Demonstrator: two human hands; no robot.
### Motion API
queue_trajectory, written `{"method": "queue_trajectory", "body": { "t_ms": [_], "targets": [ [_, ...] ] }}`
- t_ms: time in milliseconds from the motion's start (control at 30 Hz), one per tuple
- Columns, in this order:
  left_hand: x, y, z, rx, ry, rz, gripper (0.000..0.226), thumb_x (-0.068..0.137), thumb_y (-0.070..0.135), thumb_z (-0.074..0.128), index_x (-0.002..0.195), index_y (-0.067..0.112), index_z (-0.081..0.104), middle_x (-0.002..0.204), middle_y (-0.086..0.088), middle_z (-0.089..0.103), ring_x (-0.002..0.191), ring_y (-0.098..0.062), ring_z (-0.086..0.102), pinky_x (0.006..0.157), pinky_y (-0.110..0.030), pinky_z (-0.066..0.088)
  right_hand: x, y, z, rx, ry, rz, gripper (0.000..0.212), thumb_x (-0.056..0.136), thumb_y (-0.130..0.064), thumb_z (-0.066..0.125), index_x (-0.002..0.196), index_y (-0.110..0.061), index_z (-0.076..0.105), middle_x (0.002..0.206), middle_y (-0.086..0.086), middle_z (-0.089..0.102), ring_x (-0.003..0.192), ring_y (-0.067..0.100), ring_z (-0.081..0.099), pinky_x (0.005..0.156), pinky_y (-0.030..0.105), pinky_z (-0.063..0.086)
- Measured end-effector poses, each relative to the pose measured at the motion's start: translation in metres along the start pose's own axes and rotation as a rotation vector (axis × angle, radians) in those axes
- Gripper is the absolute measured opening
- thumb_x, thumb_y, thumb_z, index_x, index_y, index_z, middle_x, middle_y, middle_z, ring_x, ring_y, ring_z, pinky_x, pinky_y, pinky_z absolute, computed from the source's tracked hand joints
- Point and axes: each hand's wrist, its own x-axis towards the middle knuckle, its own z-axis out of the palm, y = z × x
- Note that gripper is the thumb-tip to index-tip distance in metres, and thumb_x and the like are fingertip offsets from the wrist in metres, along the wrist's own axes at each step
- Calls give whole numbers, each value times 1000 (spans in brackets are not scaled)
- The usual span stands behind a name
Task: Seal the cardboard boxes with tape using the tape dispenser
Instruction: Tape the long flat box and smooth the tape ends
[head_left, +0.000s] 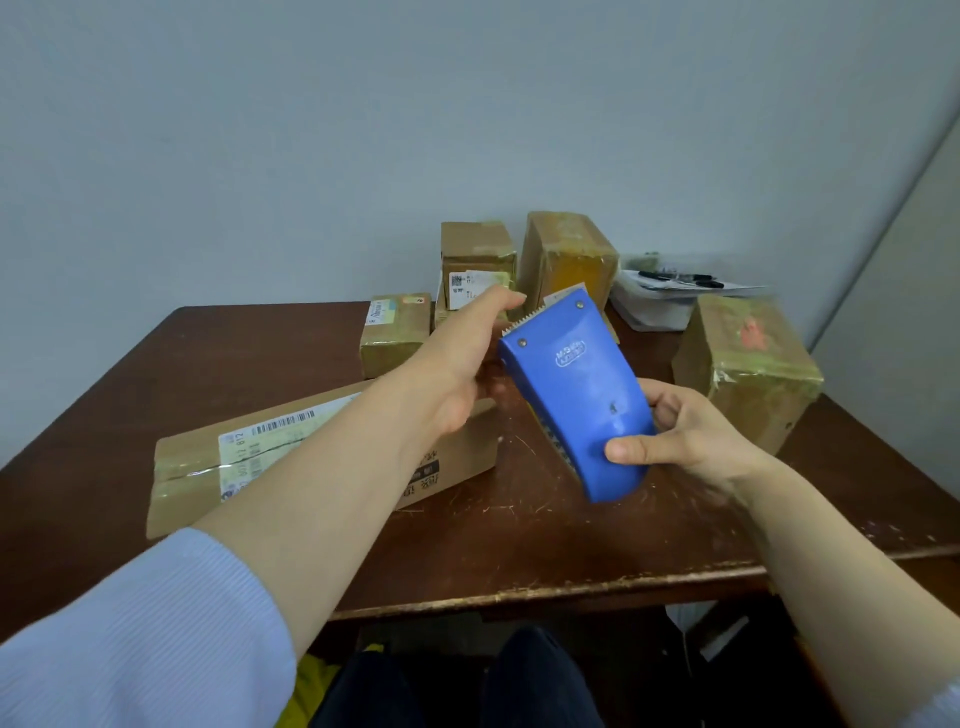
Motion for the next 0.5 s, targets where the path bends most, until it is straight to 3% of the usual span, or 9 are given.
{"method": "queue_trajectory", "body": {
  "t_ms": [233, 500],
  "targets": [
    [-1, 3, -5, 17, -41, -36, 25, 90, 41, 51, 83, 18, 52, 60, 1, 45, 53, -14, 42, 50, -26, 33, 1, -1, 1, 53, -21, -3, 79, 23, -36, 97, 93, -13, 71, 91, 6, 74, 80, 18, 71, 66, 26, 56],
    [-2, 3, -5, -69, -41, -122, 28, 88, 34, 56, 64, 22, 50, 53, 4, 47, 40, -9, 43, 48, -23, 28, 4, -6, 4, 206, -118, 12, 67, 33, -29, 95, 94, -10, 74, 93, 10, 72, 80, 24, 69, 70, 32, 56]
  ]
}}
